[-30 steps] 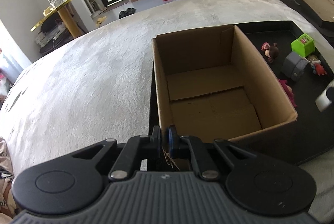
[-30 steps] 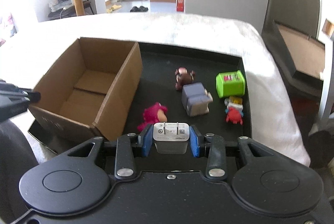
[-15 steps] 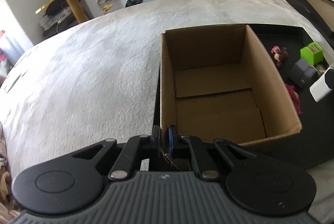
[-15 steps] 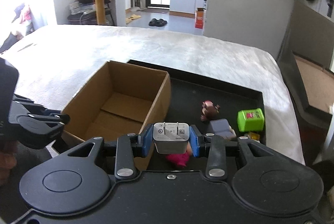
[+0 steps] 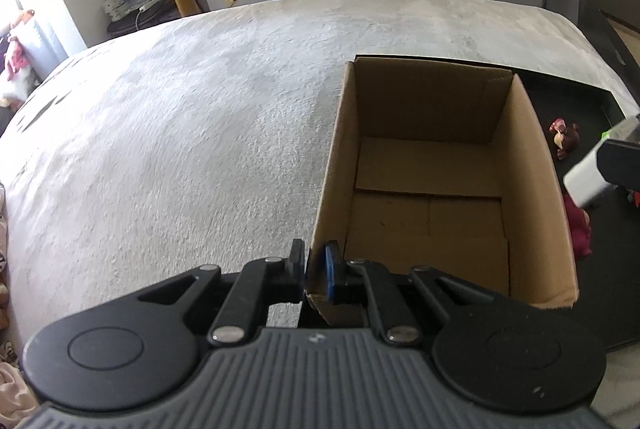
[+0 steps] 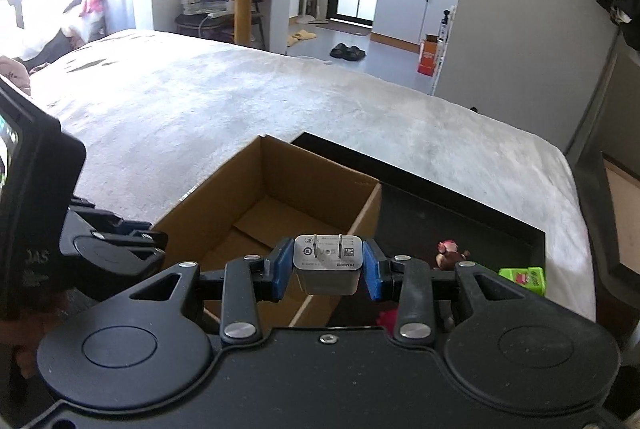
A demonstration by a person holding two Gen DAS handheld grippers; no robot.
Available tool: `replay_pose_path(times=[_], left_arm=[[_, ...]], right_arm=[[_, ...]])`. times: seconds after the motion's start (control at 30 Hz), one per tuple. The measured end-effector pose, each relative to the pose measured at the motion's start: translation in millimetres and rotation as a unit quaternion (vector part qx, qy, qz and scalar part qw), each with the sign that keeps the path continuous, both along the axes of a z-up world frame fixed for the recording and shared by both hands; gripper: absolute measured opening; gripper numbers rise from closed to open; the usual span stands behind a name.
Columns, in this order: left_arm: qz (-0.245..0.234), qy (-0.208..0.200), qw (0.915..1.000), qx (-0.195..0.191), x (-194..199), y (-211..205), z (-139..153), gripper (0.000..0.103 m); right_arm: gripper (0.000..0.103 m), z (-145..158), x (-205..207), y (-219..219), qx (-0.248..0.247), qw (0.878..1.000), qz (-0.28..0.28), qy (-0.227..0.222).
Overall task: Organize rigid objects
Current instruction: 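Lift the charger with the right gripper and carry it over the box, then open the right gripper to drop the charger into the box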
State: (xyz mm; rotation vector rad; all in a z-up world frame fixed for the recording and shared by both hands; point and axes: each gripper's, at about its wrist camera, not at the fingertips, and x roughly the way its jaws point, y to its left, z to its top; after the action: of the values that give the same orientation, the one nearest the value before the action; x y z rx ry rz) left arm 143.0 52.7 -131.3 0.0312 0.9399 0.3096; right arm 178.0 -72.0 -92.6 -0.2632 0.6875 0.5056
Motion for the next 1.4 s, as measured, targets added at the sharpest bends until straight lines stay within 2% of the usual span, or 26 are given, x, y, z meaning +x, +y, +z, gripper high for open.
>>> replay_pose_path(times=[0.33,0.67,0.93,1.33,1.37,1.4], left_arm=[[0.007,-0.002,0.9999,-0.008,-0.7,4.7,-1.3,0.009],[0.013,-0.005,0.9997,-0.022,0.0,8.2,-1.5,0.009],[0.02,-0.012,0.9992,-0.032,-1.6,13.4,-2.0,0.009],[0.021,-0.015,0.9988,-0.043,-2.5,14.3,-2.8,0.01],[0.021,-0.015,0.9988,-0.043,-2.4,14.4,-3.0,0.01],[0.021,-0.015,0.9988,-0.043,-2.4,14.8,-3.1,0.01]], right_arm=[[0.037,5.9,13.8,24.4,-0.003,0.999,0.03,0.01],[0.037,6.8,24.9,52.1,-0.066,0.993,0.102,-0.006],[0.037,6.4,32.5,68.2,-0.086,0.986,0.14,-0.005],[0.037,6.1,40.9,87.1,-0.076,0.985,0.153,-0.018],[0.038,6.2,41.6,87.7,-0.075,0.986,0.151,-0.021],[0.044,6.7,42.3,87.4,-0.075,0.986,0.147,-0.023]])
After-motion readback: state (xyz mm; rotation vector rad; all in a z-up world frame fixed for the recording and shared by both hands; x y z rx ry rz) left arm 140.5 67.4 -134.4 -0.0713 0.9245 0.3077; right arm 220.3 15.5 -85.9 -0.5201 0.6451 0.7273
